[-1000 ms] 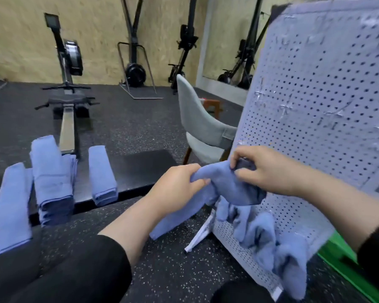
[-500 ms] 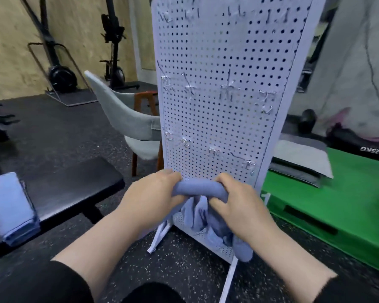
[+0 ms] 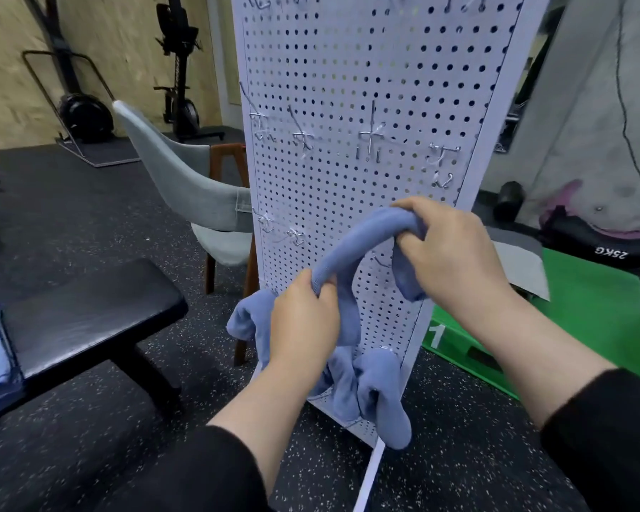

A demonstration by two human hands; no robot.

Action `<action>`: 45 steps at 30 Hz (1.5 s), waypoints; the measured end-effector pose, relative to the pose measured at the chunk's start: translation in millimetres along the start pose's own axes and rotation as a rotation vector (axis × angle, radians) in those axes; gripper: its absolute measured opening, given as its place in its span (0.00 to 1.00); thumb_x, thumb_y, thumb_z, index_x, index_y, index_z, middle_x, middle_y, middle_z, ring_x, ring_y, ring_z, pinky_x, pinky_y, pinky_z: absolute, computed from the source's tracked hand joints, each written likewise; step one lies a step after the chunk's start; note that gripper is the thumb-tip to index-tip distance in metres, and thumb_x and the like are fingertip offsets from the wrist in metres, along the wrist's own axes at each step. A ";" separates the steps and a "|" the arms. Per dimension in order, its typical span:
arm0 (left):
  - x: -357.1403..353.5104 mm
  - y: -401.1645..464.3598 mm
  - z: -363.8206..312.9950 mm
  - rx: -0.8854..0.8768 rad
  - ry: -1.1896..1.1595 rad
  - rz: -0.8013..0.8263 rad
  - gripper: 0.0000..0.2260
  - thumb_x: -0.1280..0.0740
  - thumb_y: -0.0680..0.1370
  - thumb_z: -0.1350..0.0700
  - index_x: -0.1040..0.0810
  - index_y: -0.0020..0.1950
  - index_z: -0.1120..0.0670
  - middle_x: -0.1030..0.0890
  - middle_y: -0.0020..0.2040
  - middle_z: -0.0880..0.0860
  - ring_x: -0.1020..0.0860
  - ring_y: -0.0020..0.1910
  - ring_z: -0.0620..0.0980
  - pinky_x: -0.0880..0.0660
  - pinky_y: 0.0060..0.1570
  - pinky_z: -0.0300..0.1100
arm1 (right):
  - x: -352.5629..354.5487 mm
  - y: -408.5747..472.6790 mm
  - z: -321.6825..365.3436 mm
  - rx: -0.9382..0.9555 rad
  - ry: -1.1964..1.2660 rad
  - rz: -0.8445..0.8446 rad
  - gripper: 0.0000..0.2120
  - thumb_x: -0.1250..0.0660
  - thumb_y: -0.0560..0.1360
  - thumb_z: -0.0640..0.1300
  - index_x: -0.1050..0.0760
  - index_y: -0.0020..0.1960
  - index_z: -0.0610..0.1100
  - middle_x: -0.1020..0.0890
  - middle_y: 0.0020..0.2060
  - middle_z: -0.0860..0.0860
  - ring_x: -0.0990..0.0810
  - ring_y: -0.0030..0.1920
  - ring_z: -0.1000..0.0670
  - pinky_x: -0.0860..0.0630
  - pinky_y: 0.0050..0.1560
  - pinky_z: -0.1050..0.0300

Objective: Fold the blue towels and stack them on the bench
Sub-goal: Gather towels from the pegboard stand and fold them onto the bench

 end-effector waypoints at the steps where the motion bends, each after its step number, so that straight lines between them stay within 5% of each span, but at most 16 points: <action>1: -4.9 6.1 0.8 0.012 0.008 -0.025 0.12 0.42 0.83 0.48 0.26 0.50 0.55 0.23 0.37 0.52 0.25 0.37 0.53 0.31 0.35 0.45 | -1.9 5.3 -0.8 0.008 -0.015 -0.004 0.16 0.36 0.77 0.39 0.20 0.61 0.53 0.15 0.51 0.50 0.20 0.54 0.44 0.24 0.52 0.49; 4: -24.8 21.0 7.9 0.043 0.142 -0.041 0.14 0.44 0.84 0.47 0.25 0.50 0.56 0.23 0.38 0.53 0.25 0.36 0.56 0.37 0.30 0.44 | -14.2 15.1 -9.3 0.013 -0.102 0.018 0.17 0.36 0.78 0.41 0.21 0.63 0.53 0.15 0.55 0.50 0.20 0.56 0.43 0.25 0.52 0.49; 7: -50.4 24.3 16.3 0.066 0.169 0.044 0.15 0.44 0.83 0.47 0.23 0.51 0.56 0.19 0.41 0.56 0.21 0.40 0.58 0.28 0.37 0.46 | -25.8 12.2 -24.5 -0.005 -0.202 0.104 0.18 0.36 0.78 0.41 0.22 0.65 0.54 0.15 0.57 0.48 0.20 0.58 0.40 0.24 0.53 0.48; 11: -73.9 7.0 18.4 -0.008 0.164 0.207 0.09 0.43 0.84 0.49 0.27 0.48 0.49 0.22 0.38 0.50 0.25 0.37 0.50 0.31 0.39 0.44 | -24.7 -7.5 -39.6 0.009 -0.209 0.182 0.18 0.34 0.75 0.40 0.20 0.62 0.56 0.15 0.55 0.49 0.20 0.58 0.41 0.23 0.54 0.46; 16: -81.5 -1.3 20.8 -0.081 0.113 0.287 0.12 0.41 0.83 0.48 0.31 0.39 0.45 0.23 0.34 0.47 0.26 0.33 0.43 0.30 0.33 0.40 | -25.4 -35.0 -57.6 -0.053 -0.187 0.253 0.16 0.33 0.74 0.42 0.20 0.57 0.59 0.15 0.47 0.51 0.19 0.51 0.42 0.24 0.47 0.50; 22: -72.0 -2.3 15.1 -0.114 -0.081 0.306 0.04 0.39 0.83 0.49 0.25 0.55 0.43 0.18 0.43 0.47 0.20 0.44 0.46 0.25 0.42 0.43 | -20.7 -41.3 -61.7 -0.106 -0.095 0.260 0.16 0.34 0.73 0.42 0.19 0.54 0.60 0.15 0.44 0.53 0.20 0.48 0.45 0.23 0.48 0.50; 25: -73.7 -1.0 18.1 -0.128 -0.103 0.341 0.05 0.40 0.82 0.52 0.27 0.48 0.46 0.20 0.39 0.47 0.23 0.40 0.48 0.26 0.40 0.44 | -20.4 -37.9 -62.1 -0.123 -0.085 0.291 0.14 0.34 0.74 0.42 0.18 0.53 0.58 0.14 0.44 0.52 0.19 0.48 0.45 0.23 0.49 0.49; 30: -66.1 4.8 20.1 -0.090 -0.122 0.247 0.05 0.41 0.82 0.53 0.27 0.48 0.47 0.22 0.36 0.47 0.26 0.34 0.42 0.31 0.32 0.39 | -21.9 -40.5 -64.6 -0.142 -0.018 0.264 0.16 0.34 0.73 0.41 0.20 0.49 0.62 0.16 0.40 0.55 0.20 0.45 0.47 0.25 0.45 0.52; 37: -50.5 18.0 6.7 0.063 -0.241 0.003 0.11 0.40 0.82 0.50 0.25 0.45 0.54 0.21 0.36 0.52 0.27 0.32 0.46 0.34 0.29 0.41 | -1.6 -24.5 -50.6 -0.108 0.047 -0.027 0.20 0.34 0.74 0.37 0.18 0.62 0.53 0.14 0.54 0.52 0.19 0.55 0.48 0.32 0.51 0.63; 42: -59.4 23.5 7.0 0.094 -0.380 -0.077 0.10 0.39 0.79 0.58 0.33 0.38 0.56 0.33 0.31 0.51 0.38 0.33 0.49 0.38 0.29 0.42 | -8.7 -7.1 -47.7 -0.109 0.078 -0.046 0.20 0.34 0.75 0.38 0.19 0.63 0.53 0.14 0.56 0.52 0.19 0.58 0.47 0.26 0.59 0.53; 45: -73.7 30.7 21.2 0.143 -0.365 -0.026 0.11 0.38 0.79 0.57 0.32 0.36 0.55 0.31 0.30 0.49 0.35 0.32 0.50 0.37 0.30 0.42 | -21.0 -5.3 -57.5 -0.134 0.009 0.005 0.22 0.35 0.75 0.39 0.20 0.67 0.51 0.16 0.61 0.50 0.20 0.62 0.45 0.26 0.63 0.50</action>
Point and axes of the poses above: each hand's wrist, its own y-axis towards the middle knuckle, its own x-axis out of the back of the hand, z = x × y, the point moved 8 cm from there along y, towards the middle knuckle
